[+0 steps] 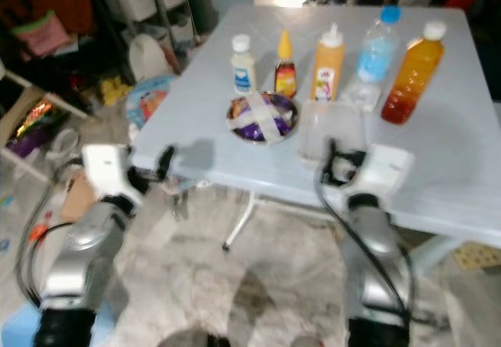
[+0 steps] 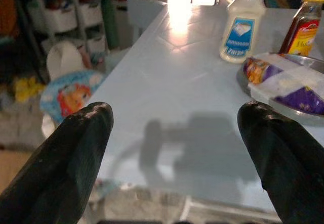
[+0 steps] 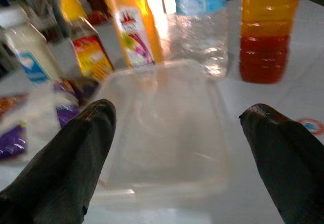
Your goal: Restocking fridge
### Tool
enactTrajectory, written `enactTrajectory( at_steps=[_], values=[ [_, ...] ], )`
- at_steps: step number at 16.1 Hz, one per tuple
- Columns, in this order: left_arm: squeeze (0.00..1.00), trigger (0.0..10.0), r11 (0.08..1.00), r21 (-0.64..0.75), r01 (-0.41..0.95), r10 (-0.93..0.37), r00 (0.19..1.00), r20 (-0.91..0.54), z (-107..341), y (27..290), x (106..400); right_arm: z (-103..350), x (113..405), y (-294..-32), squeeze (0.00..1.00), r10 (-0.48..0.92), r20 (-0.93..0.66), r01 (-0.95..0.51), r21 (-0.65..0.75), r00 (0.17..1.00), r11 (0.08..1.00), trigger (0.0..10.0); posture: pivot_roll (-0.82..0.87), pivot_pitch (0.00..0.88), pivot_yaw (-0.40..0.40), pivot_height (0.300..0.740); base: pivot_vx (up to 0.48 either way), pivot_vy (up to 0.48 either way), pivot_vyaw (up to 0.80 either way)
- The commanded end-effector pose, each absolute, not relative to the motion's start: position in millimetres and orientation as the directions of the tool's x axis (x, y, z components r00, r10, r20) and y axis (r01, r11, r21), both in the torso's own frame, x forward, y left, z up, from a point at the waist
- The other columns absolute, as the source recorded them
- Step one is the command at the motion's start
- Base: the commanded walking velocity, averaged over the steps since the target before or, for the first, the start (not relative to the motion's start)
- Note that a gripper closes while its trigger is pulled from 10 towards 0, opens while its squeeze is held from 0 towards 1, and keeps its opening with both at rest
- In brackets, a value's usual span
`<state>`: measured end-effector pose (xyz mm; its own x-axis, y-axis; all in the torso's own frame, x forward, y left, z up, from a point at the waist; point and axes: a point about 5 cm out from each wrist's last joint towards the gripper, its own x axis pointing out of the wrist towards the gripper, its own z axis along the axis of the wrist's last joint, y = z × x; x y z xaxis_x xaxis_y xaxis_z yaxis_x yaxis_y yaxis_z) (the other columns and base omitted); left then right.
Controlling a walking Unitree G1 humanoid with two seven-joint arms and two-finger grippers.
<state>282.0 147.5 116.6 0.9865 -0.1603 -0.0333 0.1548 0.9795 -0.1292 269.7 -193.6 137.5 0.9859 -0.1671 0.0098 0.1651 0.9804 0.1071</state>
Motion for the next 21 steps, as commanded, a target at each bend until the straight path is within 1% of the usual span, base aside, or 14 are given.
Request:
enactTrajectory(
  at_steps=[1, 4, 8, 15, 17, 19, 21],
  values=[
    [0.00, 10.0, 0.975, -0.127, 0.185, -0.188, 0.982, -0.018, 120, 139, 282, 143, 266, -203, 0.00, -0.205, 0.037, 0.201, 0.092, 0.978, 0.975, 10.0, -0.10, 0.039, 0.117, 0.740, 0.000, 0.000, -0.80],
    [0.00, 10.0, 0.973, -0.129, 0.194, -0.195, 0.981, -0.001, 122, 138, 282, 143, 265, -202, 0.00, -0.202, 0.037, 0.198, 0.095, 0.979, 0.976, 10.0, -0.10, 0.038, 0.113, 0.740, 0.000, 0.000, -0.80],
    [0.00, 10.0, 0.963, -0.139, 0.230, -0.230, 0.973, 0.014, 123, 135, 281, 144, 266, -199, 0.00, -0.192, 0.044, 0.187, 0.096, 0.980, 0.978, 10.0, -0.11, 0.035, 0.112, 0.740, 0.060, 0.000, 0.00],
    [0.00, 10.0, 0.956, -0.144, 0.256, -0.255, 0.967, 0.030, 125, 131, 281, 145, 265, -200, 0.00, -0.183, 0.053, 0.179, 0.080, 0.982, 0.981, 10.0, -0.11, 0.024, 0.109, 0.740, 0.327, 0.000, 0.00],
    [0.00, 10.0, 0.956, -0.145, 0.254, -0.252, 0.967, 0.033, 125, 131, 280, 148, 262, -198, 0.00, -0.157, 0.067, 0.153, 0.054, 0.985, 0.987, 10.0, -0.10, 0.020, 0.108, 0.740, 0.386, 0.000, 0.00],
    [0.00, 10.0, 0.957, -0.149, 0.249, -0.245, 0.969, 0.040, 127, 134, 276, 153, 255, -194, 0.00, -0.100, 0.089, 0.100, 0.003, 0.991, 0.995, 10.0, -0.11, 0.012, 0.109, 0.740, 0.381, 0.000, 0.00],
    [0.00, 10.0, 0.945, -0.182, 0.271, -0.266, 0.963, 0.054, 130, 132, 272, 154, 250, -192, 0.00, -0.089, 0.091, 0.091, -0.021, 0.992, 0.996, 10.0, -0.11, 0.010, 0.110, 0.740, 0.382, 0.000, 0.00]
  ],
)
